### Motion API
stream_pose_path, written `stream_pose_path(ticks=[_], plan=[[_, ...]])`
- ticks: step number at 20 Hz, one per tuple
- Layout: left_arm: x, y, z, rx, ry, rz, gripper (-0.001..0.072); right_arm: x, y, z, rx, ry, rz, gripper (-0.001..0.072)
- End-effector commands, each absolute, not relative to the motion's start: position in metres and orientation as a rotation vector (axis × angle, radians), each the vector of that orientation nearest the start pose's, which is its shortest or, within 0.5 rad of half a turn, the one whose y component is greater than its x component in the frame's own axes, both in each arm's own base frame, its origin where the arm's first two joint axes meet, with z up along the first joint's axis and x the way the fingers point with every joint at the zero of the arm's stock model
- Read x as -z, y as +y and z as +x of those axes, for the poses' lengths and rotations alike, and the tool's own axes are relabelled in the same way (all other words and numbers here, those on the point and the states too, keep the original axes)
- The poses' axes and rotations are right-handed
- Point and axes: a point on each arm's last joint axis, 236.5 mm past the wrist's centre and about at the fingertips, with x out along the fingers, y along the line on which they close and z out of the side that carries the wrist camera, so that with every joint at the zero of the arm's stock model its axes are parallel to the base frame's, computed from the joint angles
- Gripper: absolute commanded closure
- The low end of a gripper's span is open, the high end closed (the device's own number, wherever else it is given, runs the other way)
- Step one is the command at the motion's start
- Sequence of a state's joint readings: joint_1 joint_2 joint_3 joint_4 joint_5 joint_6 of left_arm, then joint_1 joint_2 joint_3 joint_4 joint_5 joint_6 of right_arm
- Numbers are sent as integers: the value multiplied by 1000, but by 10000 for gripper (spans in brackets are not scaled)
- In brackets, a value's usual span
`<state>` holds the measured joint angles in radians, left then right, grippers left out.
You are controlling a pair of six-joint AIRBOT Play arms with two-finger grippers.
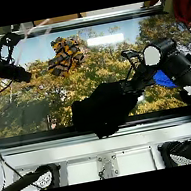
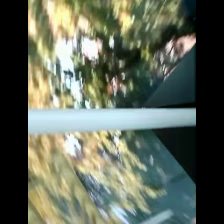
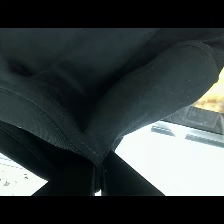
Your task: Fold the clothes and pants, and hang the long-sleeved shirts on hangers.
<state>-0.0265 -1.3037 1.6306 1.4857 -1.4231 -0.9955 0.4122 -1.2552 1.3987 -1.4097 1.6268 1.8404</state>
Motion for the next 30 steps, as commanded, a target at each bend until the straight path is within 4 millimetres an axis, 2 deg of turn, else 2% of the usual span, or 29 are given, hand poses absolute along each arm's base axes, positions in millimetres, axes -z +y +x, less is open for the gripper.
stream_pose_path(ticks=[1,2,4,7,9,12,13,16,19,23,26,30], plan=[[-184,-91,338,901,946,524,688,-78,166,284,-265,1535,17,690],[-183,-82,327,895,990,540,687,-78,166,284,-265,1535,17,689],[-181,-51,316,794,1068,599,687,-78,166,284,-265,1535,17,689],[-176,-40,295,848,1059,685,688,-78,166,284,-265,1535,17,689],[-154,-38,270,945,1070,753,688,-78,166,284,-265,1535,17,689],[-114,-42,227,1086,1099,803,688,-78,166,284,-265,1535,17,690],[-104,-50,212,1145,1082,800,688,-78,166,284,-265,1535,17,690],[-98,-81,194,1228,982,721,688,-78,166,284,-265,1535,17,689],[-90,-86,186,1223,968,700,688,-78,166,284,-265,1535,17,690],[-63,-94,174,1304,1034,656,688,-78,166,284,-265,1535,17,690],[-51,-106,186,1337,1030,674,688,-78,166,284,-265,1535,17,689],[-56,-110,215,1320,1010,688,689,-78,166,284,-265,1535,17,689]])
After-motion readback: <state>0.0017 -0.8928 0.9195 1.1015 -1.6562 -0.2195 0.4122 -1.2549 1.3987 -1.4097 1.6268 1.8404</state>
